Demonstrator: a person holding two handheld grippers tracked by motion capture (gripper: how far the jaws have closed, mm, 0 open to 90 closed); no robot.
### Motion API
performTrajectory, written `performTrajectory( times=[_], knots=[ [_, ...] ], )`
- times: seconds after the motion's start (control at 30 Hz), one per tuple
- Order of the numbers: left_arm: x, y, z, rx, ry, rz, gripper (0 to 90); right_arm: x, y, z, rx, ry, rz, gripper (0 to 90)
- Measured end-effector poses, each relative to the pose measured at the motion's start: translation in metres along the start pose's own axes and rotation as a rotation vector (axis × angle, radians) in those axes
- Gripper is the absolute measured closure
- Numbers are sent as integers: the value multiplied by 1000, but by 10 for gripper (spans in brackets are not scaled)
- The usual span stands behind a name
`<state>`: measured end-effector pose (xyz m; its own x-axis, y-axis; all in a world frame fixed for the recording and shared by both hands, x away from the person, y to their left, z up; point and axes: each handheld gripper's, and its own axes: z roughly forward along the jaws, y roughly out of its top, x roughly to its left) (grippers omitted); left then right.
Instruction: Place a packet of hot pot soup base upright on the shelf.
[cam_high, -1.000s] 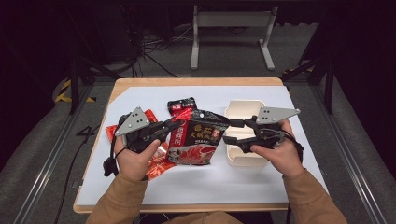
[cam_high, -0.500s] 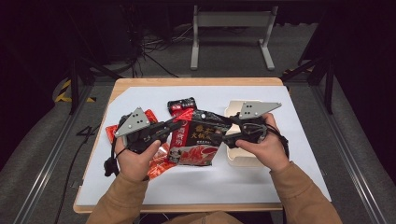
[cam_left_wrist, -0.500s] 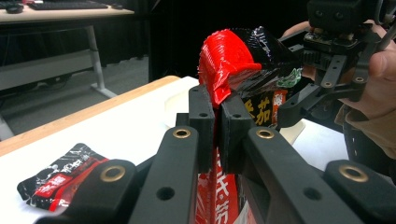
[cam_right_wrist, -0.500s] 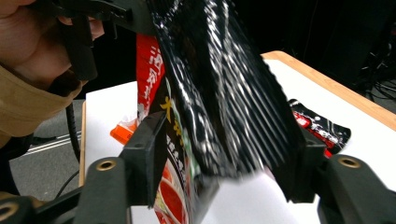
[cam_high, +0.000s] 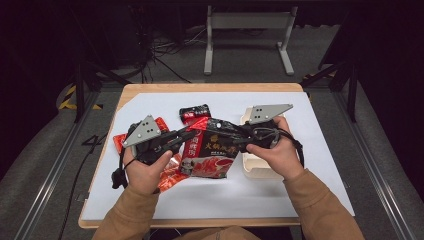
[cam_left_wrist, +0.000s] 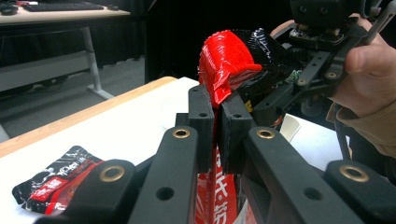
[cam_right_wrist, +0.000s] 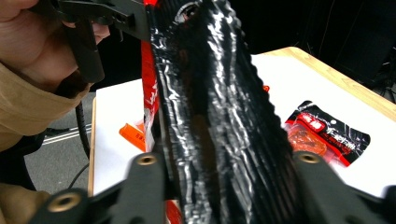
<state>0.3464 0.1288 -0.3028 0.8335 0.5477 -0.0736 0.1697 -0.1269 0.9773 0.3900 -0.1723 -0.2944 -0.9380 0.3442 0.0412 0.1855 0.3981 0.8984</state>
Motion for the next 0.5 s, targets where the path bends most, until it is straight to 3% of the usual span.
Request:
performTrajectory(
  times=[0.27, 0.5],
  knots=[
    [-1, 1, -2, 1, 3, 7, 848, 2, 4, -2, 3, 2, 3, 745],
    [3, 0, -2, 18, -3, -7, 835, 4, 11, -4, 16, -20, -38, 768]
  ],
)
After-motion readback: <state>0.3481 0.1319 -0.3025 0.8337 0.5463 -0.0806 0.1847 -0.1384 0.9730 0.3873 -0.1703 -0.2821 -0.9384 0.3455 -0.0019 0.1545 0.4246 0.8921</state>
